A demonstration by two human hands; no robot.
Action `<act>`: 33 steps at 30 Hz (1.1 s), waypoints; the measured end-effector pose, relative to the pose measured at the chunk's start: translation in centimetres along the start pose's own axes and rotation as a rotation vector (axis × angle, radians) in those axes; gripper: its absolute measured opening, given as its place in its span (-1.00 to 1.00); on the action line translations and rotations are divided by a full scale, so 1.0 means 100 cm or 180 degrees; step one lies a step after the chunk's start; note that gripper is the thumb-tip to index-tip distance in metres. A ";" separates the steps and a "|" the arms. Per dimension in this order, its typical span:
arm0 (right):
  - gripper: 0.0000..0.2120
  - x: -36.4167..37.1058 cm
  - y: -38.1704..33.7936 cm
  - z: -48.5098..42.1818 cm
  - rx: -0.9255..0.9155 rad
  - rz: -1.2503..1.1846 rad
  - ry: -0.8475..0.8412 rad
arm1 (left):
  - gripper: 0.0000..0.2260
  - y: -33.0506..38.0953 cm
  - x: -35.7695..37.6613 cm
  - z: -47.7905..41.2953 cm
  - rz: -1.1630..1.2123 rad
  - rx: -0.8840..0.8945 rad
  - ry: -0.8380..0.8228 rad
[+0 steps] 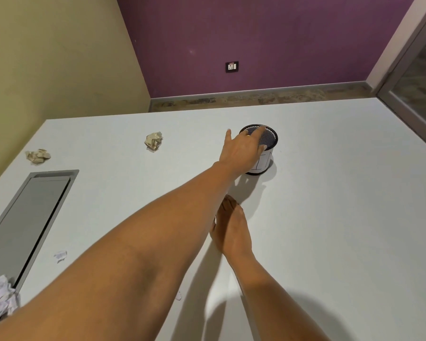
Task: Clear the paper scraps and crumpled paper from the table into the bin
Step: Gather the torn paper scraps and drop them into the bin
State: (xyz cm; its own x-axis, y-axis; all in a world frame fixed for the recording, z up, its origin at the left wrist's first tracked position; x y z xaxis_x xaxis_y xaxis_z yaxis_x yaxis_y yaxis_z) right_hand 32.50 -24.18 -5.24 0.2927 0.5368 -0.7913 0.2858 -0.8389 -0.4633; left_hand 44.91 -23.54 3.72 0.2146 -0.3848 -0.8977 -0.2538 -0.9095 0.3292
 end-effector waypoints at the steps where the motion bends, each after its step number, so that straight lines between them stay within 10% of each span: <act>1: -0.73 0.001 0.000 0.000 -0.0013 0.0026 -0.0016 | -0.57 0.001 -0.001 -0.001 0.0056 -0.0027 0.0080; 33: -0.71 0.003 0.000 0.000 -0.0181 0.0105 -0.0030 | -0.69 -0.025 -0.019 0.024 0.0517 -0.0590 0.0897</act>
State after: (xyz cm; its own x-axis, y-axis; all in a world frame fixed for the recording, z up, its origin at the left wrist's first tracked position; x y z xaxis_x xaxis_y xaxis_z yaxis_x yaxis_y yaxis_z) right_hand 32.54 -24.06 -5.48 0.2944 0.5077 -0.8096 0.3277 -0.8495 -0.4136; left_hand 42.84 -20.17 3.88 0.4432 -0.5312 -0.7221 -0.1365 -0.8361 0.5313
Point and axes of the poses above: each hand's wrist, its own z-axis away from the middle knuckle, its own x-axis out of the palm, y = z × x, the point moved 4 cm from there along -z, towards the middle knuckle, and after that the axes turned 14 degrees about y, right-handed, at the moved point
